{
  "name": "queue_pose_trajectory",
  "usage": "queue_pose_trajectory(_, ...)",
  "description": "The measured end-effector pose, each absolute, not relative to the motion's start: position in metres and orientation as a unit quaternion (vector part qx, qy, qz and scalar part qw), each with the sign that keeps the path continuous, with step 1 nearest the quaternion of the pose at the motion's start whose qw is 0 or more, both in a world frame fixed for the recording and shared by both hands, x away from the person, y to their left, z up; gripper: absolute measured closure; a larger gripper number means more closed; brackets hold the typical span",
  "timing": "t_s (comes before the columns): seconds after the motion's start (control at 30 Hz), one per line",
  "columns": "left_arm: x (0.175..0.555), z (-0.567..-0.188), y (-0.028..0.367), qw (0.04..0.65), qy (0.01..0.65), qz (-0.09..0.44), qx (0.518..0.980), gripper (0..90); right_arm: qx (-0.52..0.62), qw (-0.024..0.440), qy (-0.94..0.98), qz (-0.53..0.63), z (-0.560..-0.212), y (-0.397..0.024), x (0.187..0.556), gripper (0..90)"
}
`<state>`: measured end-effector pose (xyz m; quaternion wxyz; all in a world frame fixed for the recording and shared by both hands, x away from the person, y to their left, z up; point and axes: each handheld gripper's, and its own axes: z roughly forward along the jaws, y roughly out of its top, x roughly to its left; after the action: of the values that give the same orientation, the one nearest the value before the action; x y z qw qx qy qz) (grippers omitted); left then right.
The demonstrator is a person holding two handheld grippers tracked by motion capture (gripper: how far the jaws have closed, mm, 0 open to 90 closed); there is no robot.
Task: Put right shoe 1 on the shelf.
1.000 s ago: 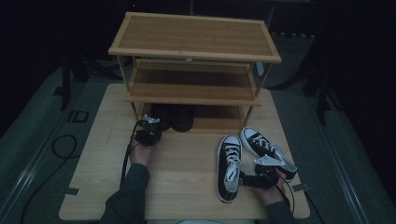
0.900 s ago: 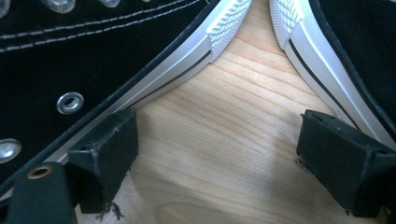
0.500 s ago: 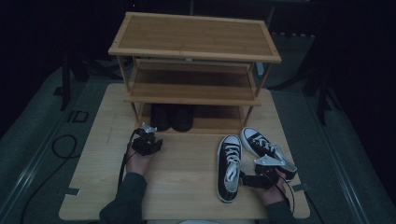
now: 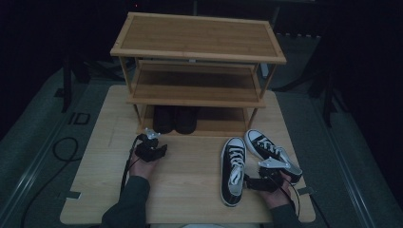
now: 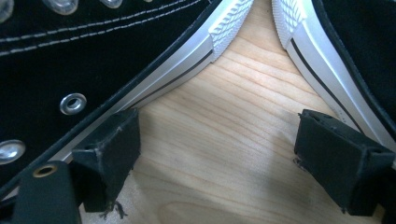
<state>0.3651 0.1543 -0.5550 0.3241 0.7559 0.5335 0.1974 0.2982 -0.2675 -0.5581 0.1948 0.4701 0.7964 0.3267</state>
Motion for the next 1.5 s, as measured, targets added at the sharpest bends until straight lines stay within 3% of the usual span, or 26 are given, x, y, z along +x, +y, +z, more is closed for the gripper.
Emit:
queue_pose_trajectory(0.07, 0.365, -0.555, 0.155, 0.327, 0.533, 0.198, 0.755, 57.1, 0.471, 0.194, 0.797, 0.325, -0.558, -0.267, 0.298, 17.2)
queue_pose_trajectory(0.1, 0.364, -0.556, 0.155, 0.328, 0.532, 0.198, 0.755, 56.9, 0.47, 0.192, 0.799, 0.323, -0.555, -0.267, 0.297, 25.8)
queue_pose_trajectory(0.2, 0.363, -0.556, 0.155, 0.331, 0.528, 0.2, 0.756, 56.5, 0.471, 0.185, 0.797, 0.33, -0.55, -0.268, 0.295, 34.5)
queue_pose_trajectory(0.33, 0.363, -0.557, 0.155, 0.331, 0.527, 0.201, 0.756, 56.1, 0.462, 0.185, 0.794, 0.349, -0.536, -0.268, 0.291, 41.2)
queue_pose_trajectory(0.9, 0.361, -0.558, 0.152, 0.328, 0.523, 0.212, 0.758, 54.6, 0.414, 0.176, 0.801, 0.395, -0.484, -0.252, 0.276, 50.6)
queue_pose_trajectory(1.1, 0.361, -0.558, 0.152, 0.329, 0.523, 0.211, 0.758, 54.4, 0.406, 0.14, 0.809, 0.401, -0.486, -0.244, 0.28, 48.8)
queue_pose_trajectory(1.27, 0.361, -0.558, 0.152, 0.329, 0.522, 0.211, 0.758, 54.4, 0.407, 0.142, 0.82, 0.376, -0.491, -0.238, 0.28, 49.2)
queue_pose_trajectory(1.5, 0.361, -0.558, 0.152, 0.328, 0.522, 0.212, 0.758, 54.4, 0.415, 0.124, 0.83, 0.352, -0.503, -0.234, 0.286, 60.3)
